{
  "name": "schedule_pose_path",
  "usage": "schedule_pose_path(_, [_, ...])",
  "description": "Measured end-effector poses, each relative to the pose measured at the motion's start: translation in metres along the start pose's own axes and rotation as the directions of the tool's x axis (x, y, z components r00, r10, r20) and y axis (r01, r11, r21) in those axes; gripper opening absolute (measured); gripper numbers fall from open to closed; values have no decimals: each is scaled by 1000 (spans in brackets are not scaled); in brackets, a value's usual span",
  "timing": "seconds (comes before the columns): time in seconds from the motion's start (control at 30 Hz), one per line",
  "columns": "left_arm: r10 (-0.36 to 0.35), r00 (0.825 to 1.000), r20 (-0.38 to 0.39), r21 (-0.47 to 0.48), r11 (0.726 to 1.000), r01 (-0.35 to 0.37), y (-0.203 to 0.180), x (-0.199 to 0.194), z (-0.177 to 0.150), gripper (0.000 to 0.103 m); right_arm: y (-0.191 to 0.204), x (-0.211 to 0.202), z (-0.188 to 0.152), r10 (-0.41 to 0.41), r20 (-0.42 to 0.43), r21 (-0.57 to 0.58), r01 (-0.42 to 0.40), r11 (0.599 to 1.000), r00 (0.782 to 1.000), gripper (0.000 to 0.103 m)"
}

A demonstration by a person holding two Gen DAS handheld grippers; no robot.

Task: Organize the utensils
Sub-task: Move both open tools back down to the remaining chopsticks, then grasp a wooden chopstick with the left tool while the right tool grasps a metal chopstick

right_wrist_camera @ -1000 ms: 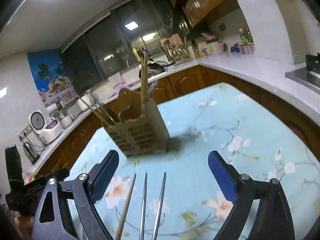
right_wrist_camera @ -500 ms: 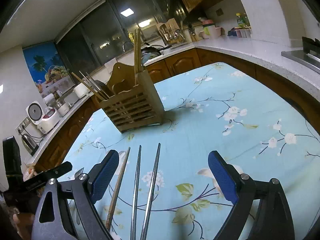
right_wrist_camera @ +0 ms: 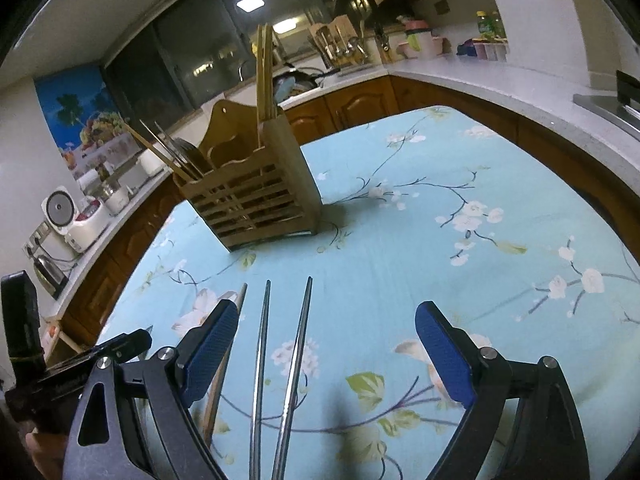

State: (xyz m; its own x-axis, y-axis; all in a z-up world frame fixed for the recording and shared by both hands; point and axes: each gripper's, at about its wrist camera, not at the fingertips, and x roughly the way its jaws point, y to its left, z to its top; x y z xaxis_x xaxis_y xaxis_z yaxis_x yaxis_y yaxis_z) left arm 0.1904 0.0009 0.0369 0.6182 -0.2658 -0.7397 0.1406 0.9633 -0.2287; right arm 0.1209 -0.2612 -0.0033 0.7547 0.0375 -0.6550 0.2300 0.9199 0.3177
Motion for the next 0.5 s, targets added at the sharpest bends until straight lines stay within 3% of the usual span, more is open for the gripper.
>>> schedule_pose_path(0.2, [-28, 999, -46, 19, 999, 29, -8, 20, 14, 75, 5, 31, 9, -8, -91, -34, 5, 999, 996, 56])
schedule_pose_path(0.27, [-46, 997, -64, 32, 998, 48, -11, 29, 21, 63, 6, 43, 11, 1, -132, -43, -7, 999, 991, 51])
schedule_pose_path(0.37, [-62, 994, -92, 51, 996, 67, -17, 43, 28, 55, 10, 60, 12, -1, -180, -64, -11, 998, 984, 43])
schedule_pose_path(0.5, [-74, 990, -123, 75, 994, 84, -27, 63, 37, 52, 14, 77, 13, -4, -222, -79, -14, 997, 975, 32])
